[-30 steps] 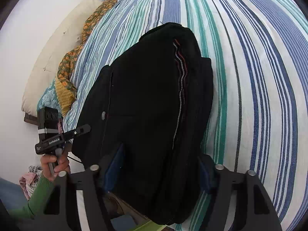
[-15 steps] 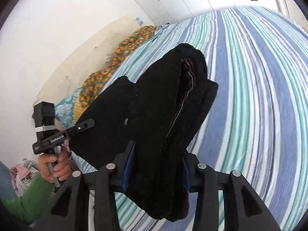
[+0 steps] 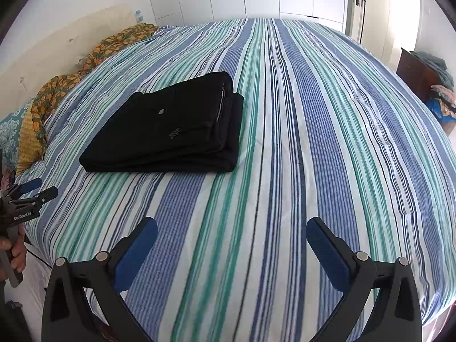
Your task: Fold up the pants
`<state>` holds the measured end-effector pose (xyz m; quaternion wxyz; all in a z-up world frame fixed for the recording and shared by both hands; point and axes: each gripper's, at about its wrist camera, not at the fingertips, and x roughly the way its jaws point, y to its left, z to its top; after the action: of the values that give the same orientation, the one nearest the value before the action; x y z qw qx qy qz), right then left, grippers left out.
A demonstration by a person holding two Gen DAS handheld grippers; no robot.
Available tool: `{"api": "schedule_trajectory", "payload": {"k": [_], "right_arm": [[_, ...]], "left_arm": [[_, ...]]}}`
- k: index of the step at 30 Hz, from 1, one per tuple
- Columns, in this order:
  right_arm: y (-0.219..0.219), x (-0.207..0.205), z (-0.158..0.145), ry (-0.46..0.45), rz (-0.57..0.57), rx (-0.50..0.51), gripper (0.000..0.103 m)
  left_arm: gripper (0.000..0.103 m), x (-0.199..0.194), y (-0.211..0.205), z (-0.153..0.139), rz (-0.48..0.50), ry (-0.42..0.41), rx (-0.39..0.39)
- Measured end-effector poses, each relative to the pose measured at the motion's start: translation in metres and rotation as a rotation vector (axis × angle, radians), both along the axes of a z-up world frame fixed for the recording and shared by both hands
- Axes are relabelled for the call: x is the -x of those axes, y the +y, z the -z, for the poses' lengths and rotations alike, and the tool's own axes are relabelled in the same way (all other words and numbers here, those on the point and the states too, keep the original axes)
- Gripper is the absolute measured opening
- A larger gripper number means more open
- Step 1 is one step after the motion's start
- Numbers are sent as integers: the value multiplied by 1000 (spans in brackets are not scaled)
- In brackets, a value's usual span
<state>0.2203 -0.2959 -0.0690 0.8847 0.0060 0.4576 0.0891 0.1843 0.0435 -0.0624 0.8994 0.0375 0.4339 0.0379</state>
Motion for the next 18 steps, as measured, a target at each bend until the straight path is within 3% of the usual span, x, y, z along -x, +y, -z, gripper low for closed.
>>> {"api": "schedule_trajectory", "payload": {"k": [9, 18], "right_arm": [[79, 50, -47, -96, 11, 44, 103], [91, 85, -74, -133, 38, 58, 103]], "left_arm": [[102, 35, 0, -46, -50, -88, 0], [102, 63, -8, -63, -66, -80, 21]]}}
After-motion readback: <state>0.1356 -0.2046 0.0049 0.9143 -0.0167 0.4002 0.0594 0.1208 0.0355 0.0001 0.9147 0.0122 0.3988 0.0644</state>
